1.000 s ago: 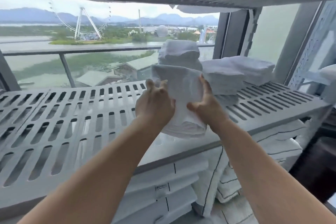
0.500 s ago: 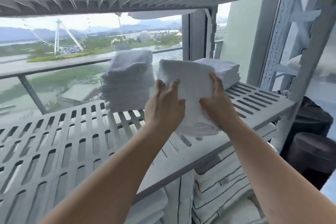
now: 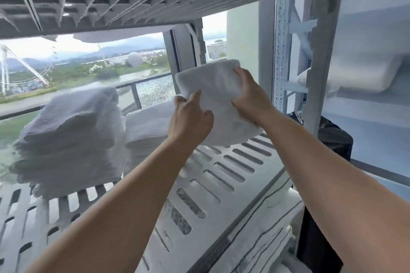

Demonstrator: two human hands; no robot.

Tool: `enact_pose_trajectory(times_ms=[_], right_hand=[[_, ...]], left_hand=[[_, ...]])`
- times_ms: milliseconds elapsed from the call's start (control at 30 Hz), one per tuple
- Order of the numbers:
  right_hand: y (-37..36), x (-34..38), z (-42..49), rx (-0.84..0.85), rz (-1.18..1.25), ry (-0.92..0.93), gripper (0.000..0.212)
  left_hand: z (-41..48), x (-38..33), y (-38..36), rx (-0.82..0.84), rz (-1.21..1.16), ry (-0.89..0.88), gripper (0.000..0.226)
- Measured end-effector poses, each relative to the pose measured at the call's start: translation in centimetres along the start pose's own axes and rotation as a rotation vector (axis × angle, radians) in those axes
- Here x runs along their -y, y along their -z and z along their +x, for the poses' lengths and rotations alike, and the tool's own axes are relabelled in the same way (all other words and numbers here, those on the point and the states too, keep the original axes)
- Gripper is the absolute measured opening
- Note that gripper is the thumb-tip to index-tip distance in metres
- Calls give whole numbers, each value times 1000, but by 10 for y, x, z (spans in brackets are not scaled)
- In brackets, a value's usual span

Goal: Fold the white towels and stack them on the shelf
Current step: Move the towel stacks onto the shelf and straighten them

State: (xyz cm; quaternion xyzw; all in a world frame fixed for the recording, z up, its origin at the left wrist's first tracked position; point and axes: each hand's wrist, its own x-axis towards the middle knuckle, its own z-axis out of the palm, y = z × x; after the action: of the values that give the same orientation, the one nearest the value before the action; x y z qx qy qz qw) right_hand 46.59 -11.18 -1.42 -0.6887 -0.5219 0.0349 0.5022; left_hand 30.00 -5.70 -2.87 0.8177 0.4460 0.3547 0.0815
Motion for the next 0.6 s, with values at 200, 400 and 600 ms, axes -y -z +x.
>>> enact_pose_trajectory(times_ms=[200, 400, 600], right_hand=[[3, -25, 91, 16, -85, 129, 69], [1, -39, 171, 23, -84, 260, 68], [-14, -49, 210, 12, -72, 307, 73]], left_hand=[[70, -7, -34, -90, -103, 165, 64], [118, -26, -52, -249, -303, 274, 56], [141, -38, -73, -325, -328, 334, 57]])
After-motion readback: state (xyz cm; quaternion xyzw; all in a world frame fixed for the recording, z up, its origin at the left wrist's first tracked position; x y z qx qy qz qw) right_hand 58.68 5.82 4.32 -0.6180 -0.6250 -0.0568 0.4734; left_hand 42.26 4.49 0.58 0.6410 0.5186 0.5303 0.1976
